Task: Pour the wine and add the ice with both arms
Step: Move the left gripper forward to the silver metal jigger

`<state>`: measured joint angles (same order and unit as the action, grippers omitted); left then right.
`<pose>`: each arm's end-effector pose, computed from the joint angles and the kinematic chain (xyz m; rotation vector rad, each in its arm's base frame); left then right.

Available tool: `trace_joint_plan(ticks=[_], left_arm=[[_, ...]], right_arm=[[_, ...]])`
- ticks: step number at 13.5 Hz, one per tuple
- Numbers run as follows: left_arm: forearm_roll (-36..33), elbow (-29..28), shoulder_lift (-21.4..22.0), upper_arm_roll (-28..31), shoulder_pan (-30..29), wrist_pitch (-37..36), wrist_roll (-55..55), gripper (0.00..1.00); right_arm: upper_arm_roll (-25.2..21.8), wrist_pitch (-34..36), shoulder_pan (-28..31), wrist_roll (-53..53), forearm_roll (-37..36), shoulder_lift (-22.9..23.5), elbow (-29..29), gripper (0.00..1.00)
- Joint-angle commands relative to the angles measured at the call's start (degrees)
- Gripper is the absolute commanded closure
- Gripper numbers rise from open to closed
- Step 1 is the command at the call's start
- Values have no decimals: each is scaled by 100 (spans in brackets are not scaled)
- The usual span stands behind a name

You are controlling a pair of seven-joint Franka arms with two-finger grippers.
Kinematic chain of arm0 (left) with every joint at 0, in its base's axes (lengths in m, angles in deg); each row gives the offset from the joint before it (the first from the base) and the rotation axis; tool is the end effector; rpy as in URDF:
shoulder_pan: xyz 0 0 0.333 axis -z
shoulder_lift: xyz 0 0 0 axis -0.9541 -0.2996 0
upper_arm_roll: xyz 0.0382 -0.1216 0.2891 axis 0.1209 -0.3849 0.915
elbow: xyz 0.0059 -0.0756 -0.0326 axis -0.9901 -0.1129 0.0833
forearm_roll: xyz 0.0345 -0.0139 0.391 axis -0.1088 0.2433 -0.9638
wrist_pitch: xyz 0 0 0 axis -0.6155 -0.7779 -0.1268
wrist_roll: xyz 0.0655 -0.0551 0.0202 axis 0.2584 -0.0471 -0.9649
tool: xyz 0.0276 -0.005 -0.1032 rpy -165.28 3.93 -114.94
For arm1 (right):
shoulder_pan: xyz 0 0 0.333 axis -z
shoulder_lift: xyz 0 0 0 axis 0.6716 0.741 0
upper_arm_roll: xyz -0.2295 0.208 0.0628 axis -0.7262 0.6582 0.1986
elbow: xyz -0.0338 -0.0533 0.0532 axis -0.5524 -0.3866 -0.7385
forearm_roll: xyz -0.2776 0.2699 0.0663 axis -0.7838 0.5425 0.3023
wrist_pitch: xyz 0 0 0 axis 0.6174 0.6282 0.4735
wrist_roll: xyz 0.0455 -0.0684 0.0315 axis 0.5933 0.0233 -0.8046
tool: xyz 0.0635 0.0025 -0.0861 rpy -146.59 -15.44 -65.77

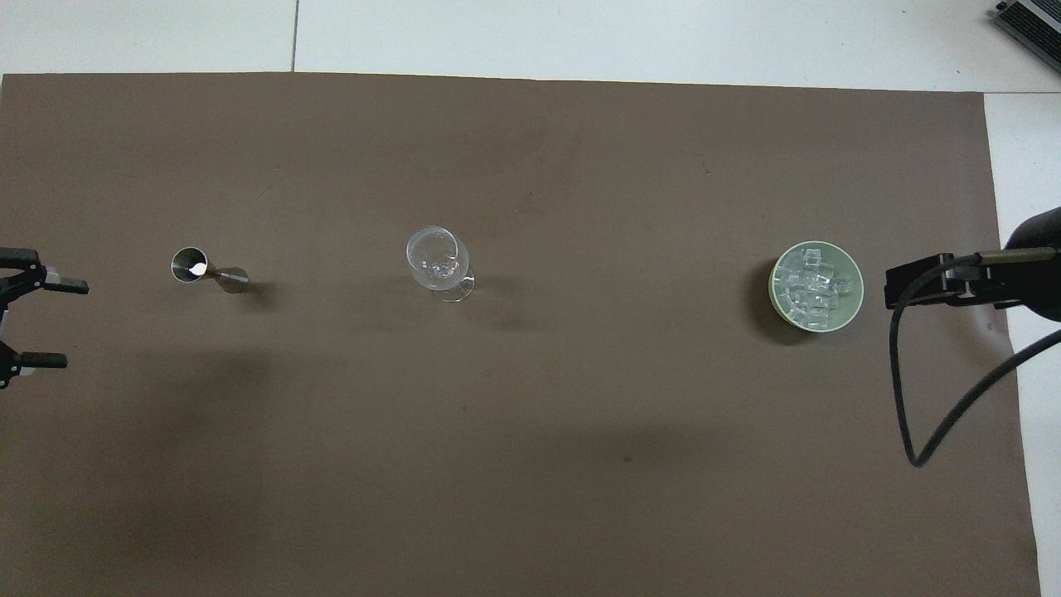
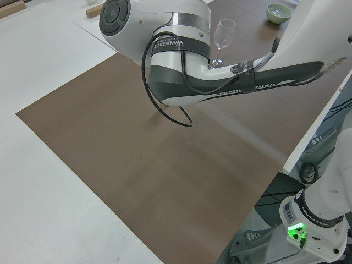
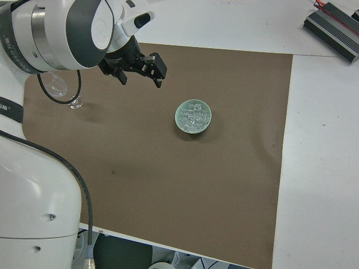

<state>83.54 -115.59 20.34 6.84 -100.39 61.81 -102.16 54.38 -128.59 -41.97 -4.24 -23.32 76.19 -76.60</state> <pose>0.5231 0.1495 0.4758 2.1839 1.1404 -0.4912 0.5264 0.0450 0.6674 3.0954 -0.0339 -0.0225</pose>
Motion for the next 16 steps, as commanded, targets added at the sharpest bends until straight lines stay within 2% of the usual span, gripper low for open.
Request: trace_joint_plan(ticks=[1,4,7,11,14,16], left_arm=[[457,-262,74,-46,-205,-11,-334,0],[1124,-193,-872,-46,-635,-396,-335,0],[1530,88,-1761,-37,-830,-407,-335,0],[1960,501,-2492,-37,-821,-407,-352,0],[2251,809,-2844,-45,-812,-311,-756,0],[2409,819,-3002,-46,-769,-144,-756,0]], right_arm=[[5,-75,66,-149,136,-134,-170,0],[5,-75,66,-149,136,-134,-170,0],[5,-75,66,-149,136,-134,-170,0],[5,-75,66,-149,136,-134,-162,0],[5,-75,66,-149,136,-134,-170,0],[5,-75,66,-149,136,-134,-170,0]])
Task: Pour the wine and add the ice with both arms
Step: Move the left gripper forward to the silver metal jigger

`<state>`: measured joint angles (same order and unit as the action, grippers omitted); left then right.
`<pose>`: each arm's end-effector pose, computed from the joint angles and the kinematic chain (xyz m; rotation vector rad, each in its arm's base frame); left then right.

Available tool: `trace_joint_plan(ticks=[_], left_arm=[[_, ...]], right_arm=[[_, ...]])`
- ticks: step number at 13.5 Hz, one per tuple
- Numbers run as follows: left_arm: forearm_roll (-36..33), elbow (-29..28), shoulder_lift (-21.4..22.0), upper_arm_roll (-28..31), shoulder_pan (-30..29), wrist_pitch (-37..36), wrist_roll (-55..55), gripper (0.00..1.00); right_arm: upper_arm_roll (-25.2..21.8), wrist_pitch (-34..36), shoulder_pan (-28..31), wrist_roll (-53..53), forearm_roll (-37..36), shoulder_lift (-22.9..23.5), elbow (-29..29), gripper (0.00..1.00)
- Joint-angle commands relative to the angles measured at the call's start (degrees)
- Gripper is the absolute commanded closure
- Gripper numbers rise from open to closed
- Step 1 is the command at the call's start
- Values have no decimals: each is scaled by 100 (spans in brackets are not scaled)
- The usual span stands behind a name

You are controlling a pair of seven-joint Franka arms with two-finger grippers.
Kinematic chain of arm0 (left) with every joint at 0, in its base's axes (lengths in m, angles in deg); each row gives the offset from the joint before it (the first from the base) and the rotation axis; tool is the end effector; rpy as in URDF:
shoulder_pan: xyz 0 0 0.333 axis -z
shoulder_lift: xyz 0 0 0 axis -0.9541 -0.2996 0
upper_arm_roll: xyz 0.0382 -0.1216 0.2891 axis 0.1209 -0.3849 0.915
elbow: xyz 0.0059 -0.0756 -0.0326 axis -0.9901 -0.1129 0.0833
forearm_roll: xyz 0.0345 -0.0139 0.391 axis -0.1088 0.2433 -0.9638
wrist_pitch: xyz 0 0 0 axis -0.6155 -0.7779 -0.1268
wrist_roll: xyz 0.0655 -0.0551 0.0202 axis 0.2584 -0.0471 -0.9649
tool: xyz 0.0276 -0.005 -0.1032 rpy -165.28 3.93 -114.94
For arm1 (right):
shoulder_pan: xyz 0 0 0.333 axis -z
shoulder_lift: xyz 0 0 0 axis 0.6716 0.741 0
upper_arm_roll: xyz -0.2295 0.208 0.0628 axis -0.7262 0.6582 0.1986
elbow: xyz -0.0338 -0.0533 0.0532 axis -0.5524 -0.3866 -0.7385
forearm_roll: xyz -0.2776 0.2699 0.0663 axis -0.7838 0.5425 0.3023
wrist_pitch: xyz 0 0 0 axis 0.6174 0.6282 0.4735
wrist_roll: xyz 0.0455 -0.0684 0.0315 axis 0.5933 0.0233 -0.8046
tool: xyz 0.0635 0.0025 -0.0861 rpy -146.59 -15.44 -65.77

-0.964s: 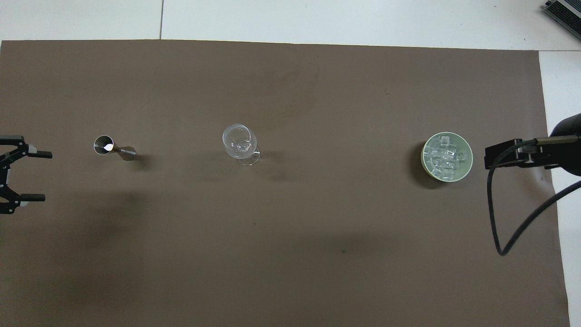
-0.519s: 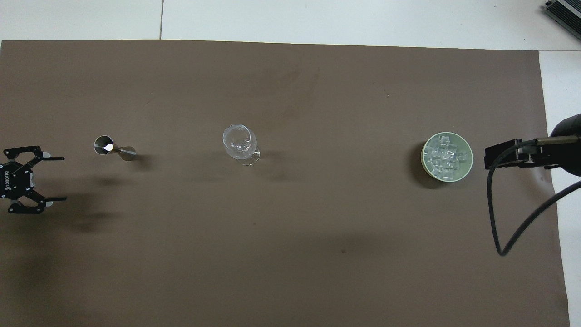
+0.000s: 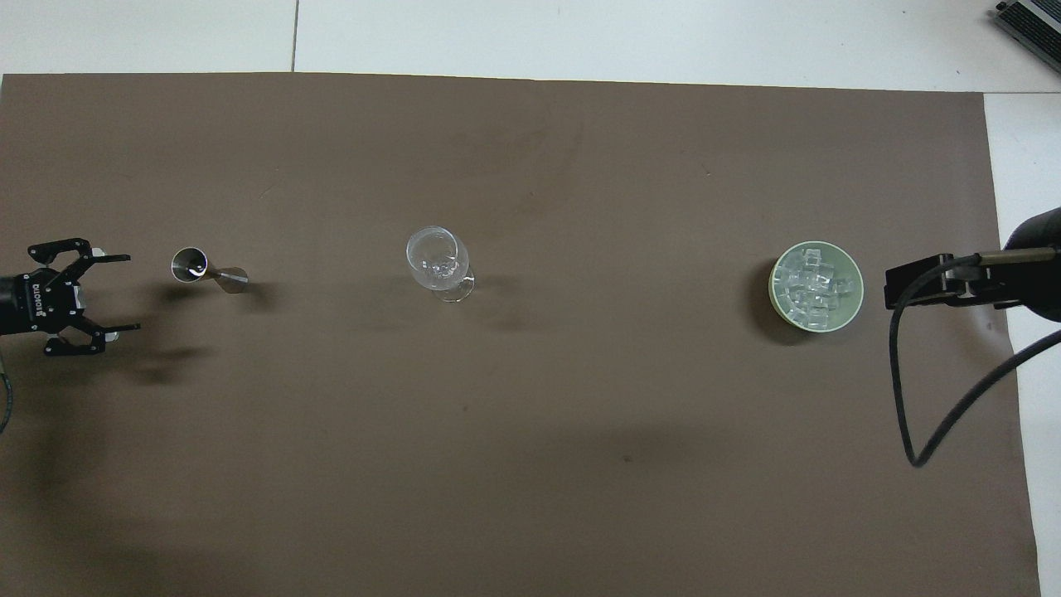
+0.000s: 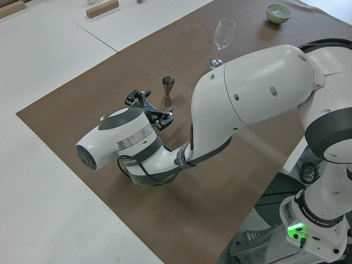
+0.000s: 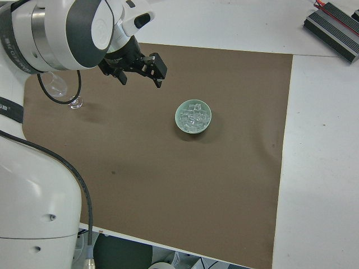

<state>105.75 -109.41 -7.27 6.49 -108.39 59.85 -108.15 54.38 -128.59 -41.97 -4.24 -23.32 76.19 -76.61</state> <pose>0.5626 0.2251 0.2748 1.4481 1.3326 -0.8251 0.5264 0.0450 0.6673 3.0954 -0.0339 -0.0228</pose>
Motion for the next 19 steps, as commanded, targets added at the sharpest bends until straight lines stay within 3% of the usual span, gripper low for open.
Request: trace_joint_plan(ticks=[1,9,19], left_arm=[[223,200,-321,-19,49,140,-149,0],[662,165,-567,-55,444,562,-114,0],[952,165,-787,-72,550,554,-122,0]], right_arm=[[5,-75,66,-149,136,-134,-170,0],[5,-75,66,-149,136,-134,-169,0],[5,-75,66,-149,136,-134,-161,0]])
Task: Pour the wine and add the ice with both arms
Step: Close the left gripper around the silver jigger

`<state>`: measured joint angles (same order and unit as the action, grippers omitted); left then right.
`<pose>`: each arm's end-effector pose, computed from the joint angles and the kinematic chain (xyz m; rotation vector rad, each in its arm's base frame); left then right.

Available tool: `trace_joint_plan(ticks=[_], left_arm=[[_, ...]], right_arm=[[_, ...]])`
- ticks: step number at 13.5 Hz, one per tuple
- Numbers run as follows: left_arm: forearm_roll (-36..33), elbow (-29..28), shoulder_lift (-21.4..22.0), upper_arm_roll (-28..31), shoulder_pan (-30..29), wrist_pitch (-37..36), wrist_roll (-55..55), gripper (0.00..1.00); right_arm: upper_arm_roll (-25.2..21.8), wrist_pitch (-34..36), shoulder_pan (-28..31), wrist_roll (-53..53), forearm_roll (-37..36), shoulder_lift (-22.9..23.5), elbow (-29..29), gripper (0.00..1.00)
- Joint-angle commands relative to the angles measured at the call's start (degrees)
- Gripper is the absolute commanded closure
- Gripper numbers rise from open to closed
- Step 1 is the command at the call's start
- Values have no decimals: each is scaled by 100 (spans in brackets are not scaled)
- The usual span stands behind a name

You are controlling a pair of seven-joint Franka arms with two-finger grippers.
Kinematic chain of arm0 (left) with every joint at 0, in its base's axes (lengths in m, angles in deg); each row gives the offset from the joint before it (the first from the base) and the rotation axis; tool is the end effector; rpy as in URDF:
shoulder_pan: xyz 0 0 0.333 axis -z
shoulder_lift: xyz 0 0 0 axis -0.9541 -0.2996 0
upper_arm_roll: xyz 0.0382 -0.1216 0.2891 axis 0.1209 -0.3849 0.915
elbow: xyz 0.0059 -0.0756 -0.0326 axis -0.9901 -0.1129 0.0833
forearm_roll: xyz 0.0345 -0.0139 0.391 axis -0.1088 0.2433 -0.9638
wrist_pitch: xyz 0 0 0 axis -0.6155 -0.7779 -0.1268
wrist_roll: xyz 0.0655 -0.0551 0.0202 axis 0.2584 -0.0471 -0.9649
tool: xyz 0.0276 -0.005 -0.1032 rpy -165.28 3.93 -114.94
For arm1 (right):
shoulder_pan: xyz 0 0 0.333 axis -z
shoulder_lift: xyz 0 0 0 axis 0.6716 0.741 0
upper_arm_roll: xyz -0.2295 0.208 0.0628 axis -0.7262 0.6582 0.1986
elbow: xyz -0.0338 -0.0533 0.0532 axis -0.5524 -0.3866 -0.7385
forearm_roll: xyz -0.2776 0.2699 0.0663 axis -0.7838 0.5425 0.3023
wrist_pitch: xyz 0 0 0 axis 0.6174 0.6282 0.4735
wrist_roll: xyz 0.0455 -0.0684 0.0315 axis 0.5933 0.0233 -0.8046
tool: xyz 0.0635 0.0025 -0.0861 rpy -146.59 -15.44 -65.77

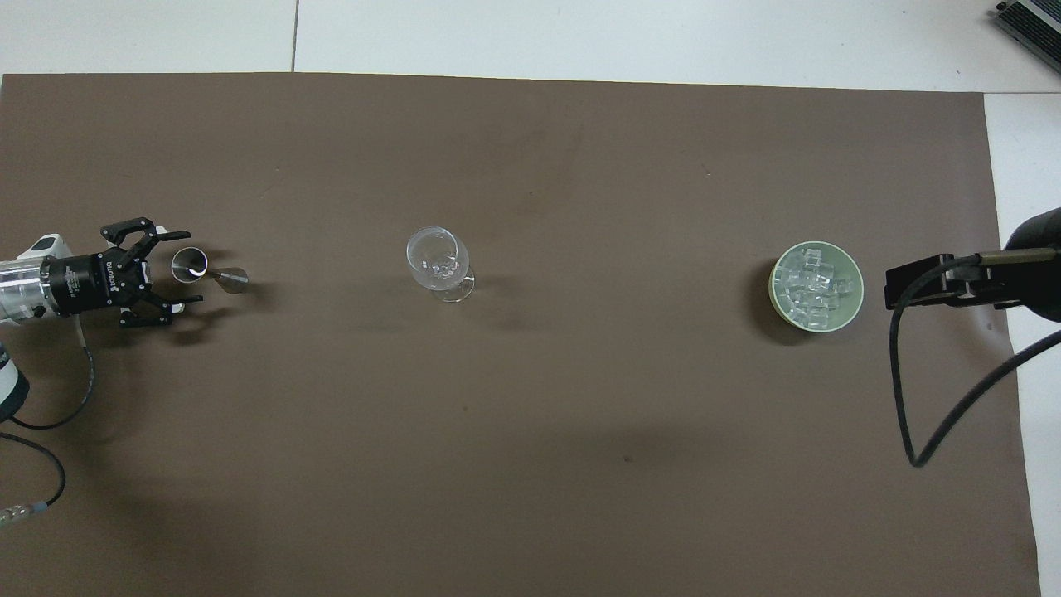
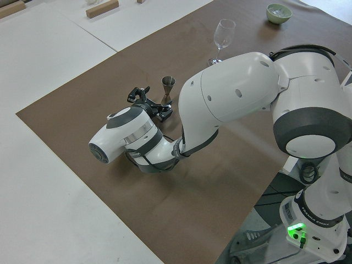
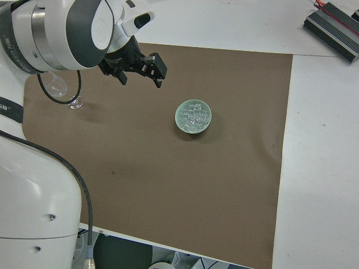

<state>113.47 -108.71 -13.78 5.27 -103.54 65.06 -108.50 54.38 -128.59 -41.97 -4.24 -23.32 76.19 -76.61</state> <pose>0.5944 0.1711 0.2185 1.3296 1.3416 -0.8663 0.5264 0.0450 0.6673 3.0954 -0.0339 -0.0228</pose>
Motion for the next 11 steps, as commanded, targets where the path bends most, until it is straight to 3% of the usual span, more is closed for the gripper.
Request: trace_joint_plan(ticks=[1,11], left_arm=[[207,87,-162,41,65,15,-96,0],[295,78,-180,-12,74,-29,-87,0]], right_arm=[[5,-75,66,-149,136,-134,-169,0],[5,-75,66,-149,136,-134,-160,0]])
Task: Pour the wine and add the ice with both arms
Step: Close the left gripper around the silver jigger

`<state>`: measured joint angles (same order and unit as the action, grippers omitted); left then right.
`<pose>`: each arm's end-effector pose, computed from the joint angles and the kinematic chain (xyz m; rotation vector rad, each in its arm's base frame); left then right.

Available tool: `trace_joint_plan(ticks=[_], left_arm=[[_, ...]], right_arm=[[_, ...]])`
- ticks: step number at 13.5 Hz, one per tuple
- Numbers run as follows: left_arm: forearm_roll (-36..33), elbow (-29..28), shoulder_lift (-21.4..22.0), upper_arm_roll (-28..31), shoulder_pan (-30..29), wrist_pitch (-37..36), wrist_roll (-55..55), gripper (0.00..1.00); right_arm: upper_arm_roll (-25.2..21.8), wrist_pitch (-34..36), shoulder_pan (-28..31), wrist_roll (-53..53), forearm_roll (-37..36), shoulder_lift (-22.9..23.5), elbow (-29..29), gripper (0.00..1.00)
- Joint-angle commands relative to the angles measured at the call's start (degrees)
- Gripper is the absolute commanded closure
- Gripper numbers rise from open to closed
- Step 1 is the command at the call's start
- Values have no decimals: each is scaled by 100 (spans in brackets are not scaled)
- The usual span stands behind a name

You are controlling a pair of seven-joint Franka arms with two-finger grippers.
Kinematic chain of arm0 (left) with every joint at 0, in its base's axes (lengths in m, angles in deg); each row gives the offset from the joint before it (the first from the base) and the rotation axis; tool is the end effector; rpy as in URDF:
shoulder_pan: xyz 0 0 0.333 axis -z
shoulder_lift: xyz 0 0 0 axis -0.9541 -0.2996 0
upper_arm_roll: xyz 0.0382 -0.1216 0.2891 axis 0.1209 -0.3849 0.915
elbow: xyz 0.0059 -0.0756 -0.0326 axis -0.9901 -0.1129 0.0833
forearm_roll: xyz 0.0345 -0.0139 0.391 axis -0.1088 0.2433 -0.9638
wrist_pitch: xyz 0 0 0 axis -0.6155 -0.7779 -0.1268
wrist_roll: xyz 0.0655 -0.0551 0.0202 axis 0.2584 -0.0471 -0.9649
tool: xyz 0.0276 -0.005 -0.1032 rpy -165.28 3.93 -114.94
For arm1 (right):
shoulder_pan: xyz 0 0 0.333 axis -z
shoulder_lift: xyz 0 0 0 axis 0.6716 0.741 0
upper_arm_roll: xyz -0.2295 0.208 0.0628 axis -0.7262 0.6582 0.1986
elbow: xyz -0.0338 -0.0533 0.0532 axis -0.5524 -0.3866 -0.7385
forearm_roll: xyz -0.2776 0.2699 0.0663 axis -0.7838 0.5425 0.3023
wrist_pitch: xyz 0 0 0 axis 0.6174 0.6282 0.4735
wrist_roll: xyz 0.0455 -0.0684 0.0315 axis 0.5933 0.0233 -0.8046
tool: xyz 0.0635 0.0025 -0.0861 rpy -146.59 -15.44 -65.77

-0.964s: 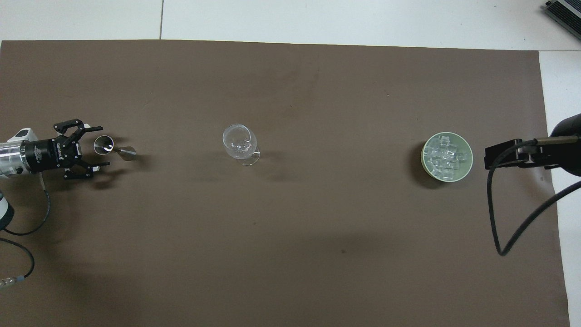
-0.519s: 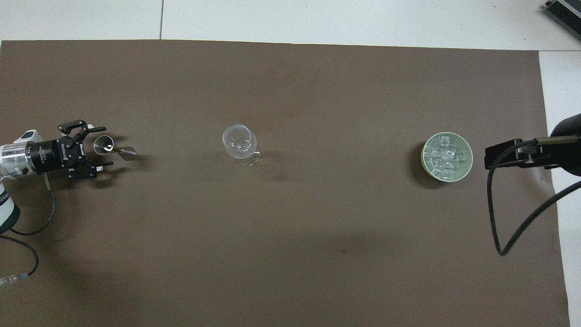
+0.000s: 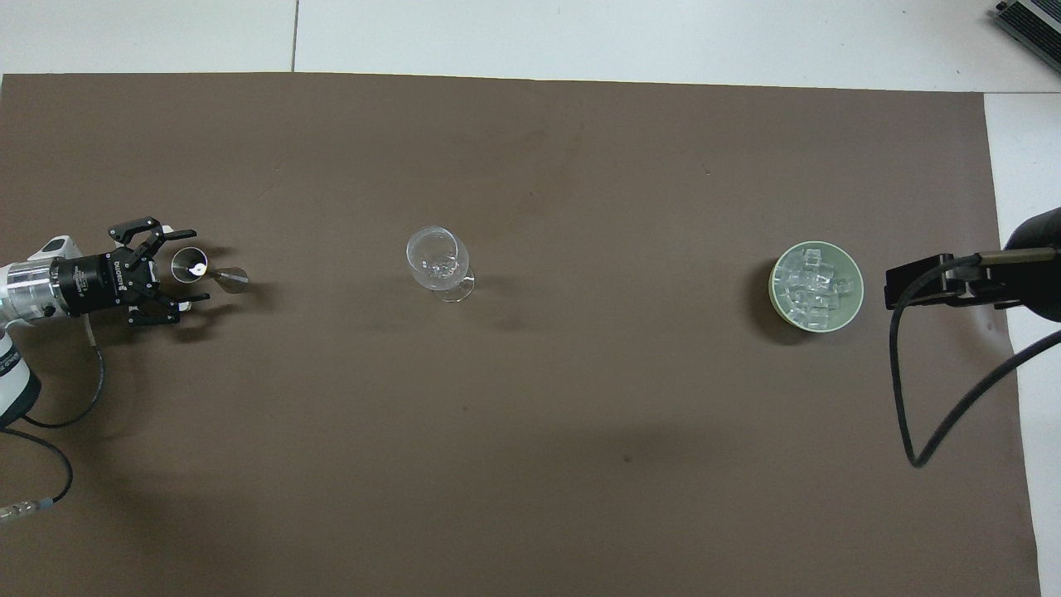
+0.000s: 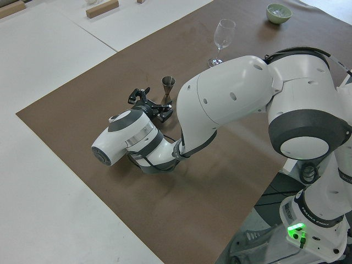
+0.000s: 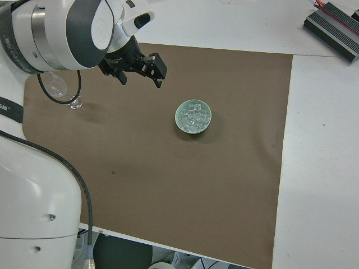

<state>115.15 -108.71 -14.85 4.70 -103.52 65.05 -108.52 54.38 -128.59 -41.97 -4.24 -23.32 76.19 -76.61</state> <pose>0.5966 0.1644 0.2103 1.2916 1.3340 -0.8808 0.5264 0.0450 0.6673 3.0954 -0.0339 -0.0228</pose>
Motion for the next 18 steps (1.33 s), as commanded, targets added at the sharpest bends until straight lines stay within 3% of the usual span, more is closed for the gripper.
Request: trace_joint_plan(ticks=[1,5,18], left_arm=[[136,78,-65,45,72,-28,-85,0],[223,60,-64,45,81,-19,-85,0],[285,-19,-64,54,152,-107,-111,30]], right_arm=[[5,-75,66,-149,136,-134,-169,0],[5,-75,66,-149,136,-134,-169,0],[5,-75,66,-149,136,-134,-169,0]])
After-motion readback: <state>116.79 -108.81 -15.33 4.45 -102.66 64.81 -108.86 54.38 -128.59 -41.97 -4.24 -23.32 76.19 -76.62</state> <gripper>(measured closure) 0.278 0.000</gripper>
